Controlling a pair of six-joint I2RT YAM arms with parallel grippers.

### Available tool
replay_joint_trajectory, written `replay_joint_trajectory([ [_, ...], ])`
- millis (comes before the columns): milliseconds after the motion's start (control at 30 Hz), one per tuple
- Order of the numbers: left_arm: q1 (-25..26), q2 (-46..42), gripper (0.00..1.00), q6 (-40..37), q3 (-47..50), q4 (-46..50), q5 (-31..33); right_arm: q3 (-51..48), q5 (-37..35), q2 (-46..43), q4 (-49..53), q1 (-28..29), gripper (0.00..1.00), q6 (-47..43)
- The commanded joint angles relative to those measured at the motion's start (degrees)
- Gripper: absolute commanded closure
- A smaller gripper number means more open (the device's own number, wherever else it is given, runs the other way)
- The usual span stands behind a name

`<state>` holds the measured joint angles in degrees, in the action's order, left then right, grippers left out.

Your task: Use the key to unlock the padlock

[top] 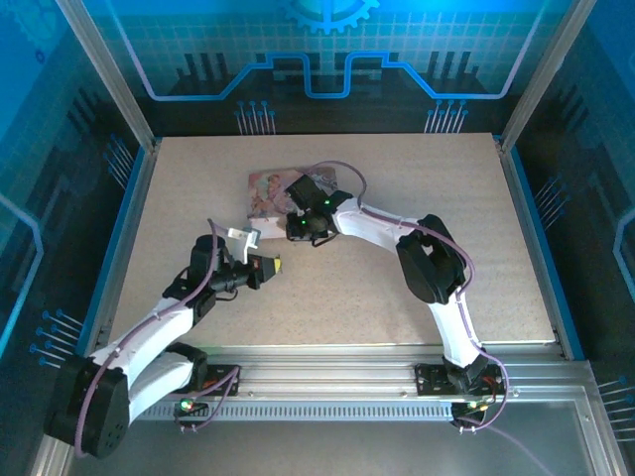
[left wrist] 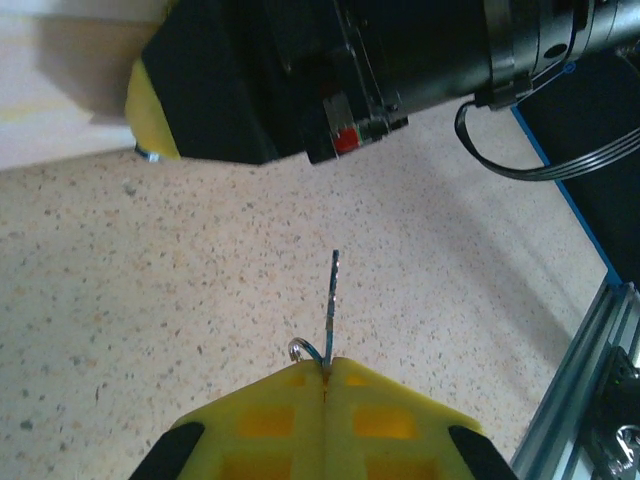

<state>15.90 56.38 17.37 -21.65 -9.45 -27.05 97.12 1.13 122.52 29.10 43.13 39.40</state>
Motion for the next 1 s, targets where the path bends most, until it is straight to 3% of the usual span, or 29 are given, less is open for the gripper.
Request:
replay_joint_trajectory([
  [0, 0.53, 1.91, 1.0, -2.23, 0.8, -9.28, -1.69, 1.11, 8.24, -3.98, 1.11, -1.03, 0.97, -1.38],
  [200, 0.8, 8.27, 1.0, -3.54, 2.02, -17.62, -1.17, 1.18, 13.02, -5.65, 1.61, -1.75, 0.99, -2.12],
  [967, 0.7, 24.95, 1.0, -4.87, 3.8, -37.34, 2.31, 5.68, 19.3, -7.22, 9.75, -3.78, 1.0, -6.48],
])
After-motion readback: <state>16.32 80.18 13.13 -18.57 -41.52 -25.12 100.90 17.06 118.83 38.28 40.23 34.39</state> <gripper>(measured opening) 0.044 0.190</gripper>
